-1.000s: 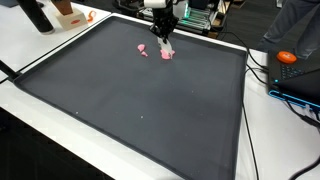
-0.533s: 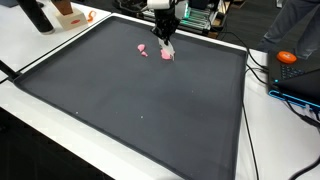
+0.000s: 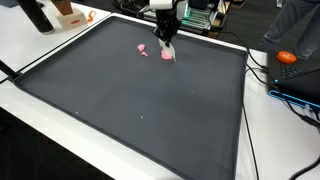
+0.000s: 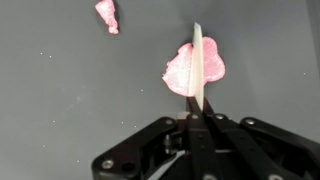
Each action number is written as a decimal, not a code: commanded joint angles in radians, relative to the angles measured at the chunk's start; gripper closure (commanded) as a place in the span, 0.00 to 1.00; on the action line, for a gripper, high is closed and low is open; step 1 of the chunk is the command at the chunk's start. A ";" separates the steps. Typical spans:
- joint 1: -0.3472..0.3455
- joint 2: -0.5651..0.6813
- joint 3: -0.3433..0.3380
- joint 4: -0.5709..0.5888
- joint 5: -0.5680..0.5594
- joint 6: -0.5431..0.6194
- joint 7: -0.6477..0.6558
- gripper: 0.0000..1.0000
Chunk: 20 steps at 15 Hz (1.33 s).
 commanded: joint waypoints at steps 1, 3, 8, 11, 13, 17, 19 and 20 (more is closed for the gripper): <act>-0.013 0.045 -0.007 0.009 -0.014 -0.007 0.020 0.99; -0.023 0.040 -0.018 0.001 -0.035 -0.011 0.037 0.99; -0.047 0.016 -0.044 -0.025 -0.062 -0.029 0.070 0.99; -0.053 0.014 -0.050 -0.030 -0.067 -0.045 0.074 0.99; -0.057 0.011 -0.053 -0.034 -0.068 -0.050 0.069 0.99; -0.066 -0.009 -0.059 -0.052 -0.067 -0.046 0.049 0.99; -0.070 -0.017 -0.063 -0.064 -0.061 -0.033 0.037 0.99; -0.073 -0.020 -0.066 -0.070 -0.060 -0.028 0.034 0.99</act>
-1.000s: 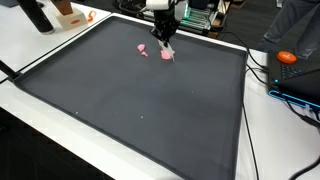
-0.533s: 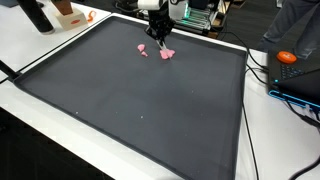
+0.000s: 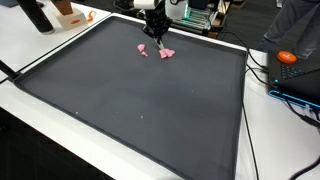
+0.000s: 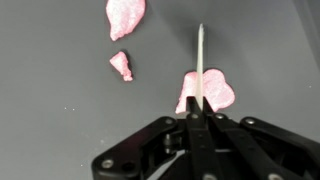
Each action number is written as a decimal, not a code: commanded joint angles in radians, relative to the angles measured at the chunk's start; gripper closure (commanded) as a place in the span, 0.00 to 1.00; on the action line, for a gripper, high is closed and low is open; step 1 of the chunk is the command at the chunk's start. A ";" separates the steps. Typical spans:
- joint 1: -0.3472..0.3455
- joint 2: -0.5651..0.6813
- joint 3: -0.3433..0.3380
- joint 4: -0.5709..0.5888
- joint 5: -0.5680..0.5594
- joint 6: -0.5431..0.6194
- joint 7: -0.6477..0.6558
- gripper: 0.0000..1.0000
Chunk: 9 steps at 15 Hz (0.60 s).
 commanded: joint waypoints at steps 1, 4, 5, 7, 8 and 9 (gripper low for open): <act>-0.024 -0.017 -0.026 -0.064 -0.046 0.018 -0.024 0.99; -0.033 -0.027 -0.037 -0.079 -0.046 0.020 -0.031 0.99; -0.035 -0.029 -0.039 -0.083 -0.045 0.021 -0.034 0.99; -0.036 -0.028 -0.040 -0.089 -0.029 0.027 -0.047 0.99; -0.034 -0.024 -0.037 -0.090 -0.007 0.042 -0.064 0.99; -0.030 -0.018 -0.031 -0.090 0.017 0.059 -0.086 0.99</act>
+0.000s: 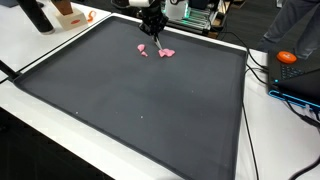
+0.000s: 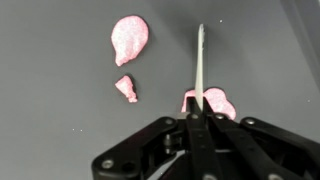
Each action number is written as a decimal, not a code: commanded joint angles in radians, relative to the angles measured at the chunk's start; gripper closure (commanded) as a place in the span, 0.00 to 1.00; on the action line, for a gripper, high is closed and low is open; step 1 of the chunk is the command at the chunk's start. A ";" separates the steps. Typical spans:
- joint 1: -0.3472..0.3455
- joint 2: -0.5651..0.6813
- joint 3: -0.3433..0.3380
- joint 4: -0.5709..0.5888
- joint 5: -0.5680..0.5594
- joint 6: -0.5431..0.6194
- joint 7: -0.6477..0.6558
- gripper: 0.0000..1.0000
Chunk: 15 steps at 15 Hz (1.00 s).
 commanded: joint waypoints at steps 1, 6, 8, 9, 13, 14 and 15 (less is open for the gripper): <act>-0.005 0.016 -0.005 -0.046 0.032 0.066 -0.079 0.99; 0.010 0.043 0.017 -0.026 0.142 0.080 -0.205 0.99; 0.015 0.047 0.024 -0.021 0.208 0.107 -0.254 0.99; 0.019 0.051 0.029 -0.019 0.238 0.125 -0.274 0.99; 0.031 0.074 0.051 -0.017 0.302 0.195 -0.304 0.99; 0.034 0.078 0.058 -0.016 0.313 0.209 -0.308 0.99; 0.037 0.081 0.064 -0.015 0.318 0.223 -0.304 0.99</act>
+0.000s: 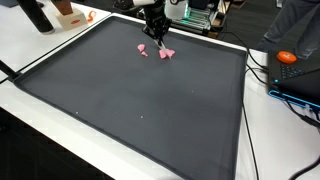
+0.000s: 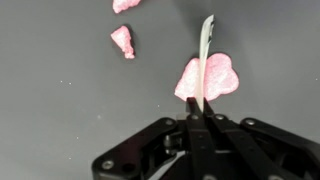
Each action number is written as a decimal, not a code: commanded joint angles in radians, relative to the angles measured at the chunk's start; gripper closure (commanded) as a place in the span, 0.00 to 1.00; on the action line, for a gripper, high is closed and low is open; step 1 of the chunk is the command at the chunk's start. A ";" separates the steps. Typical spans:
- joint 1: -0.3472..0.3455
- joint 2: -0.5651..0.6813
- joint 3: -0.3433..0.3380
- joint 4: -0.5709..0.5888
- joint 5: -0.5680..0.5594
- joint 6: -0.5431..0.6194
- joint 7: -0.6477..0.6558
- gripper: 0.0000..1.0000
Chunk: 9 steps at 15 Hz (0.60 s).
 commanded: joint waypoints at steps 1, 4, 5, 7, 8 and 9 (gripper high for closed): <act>0.027 0.068 0.038 0.004 0.072 0.108 -0.022 0.99; 0.037 0.078 0.054 0.004 0.069 0.156 -0.005 0.99; 0.038 0.080 0.056 0.003 0.054 0.169 0.006 0.99; 0.035 0.078 0.049 -0.004 0.013 0.193 0.040 0.99; 0.032 0.075 0.047 -0.007 0.004 0.204 0.048 0.99; 0.030 0.069 0.042 -0.011 -0.013 0.216 0.067 0.99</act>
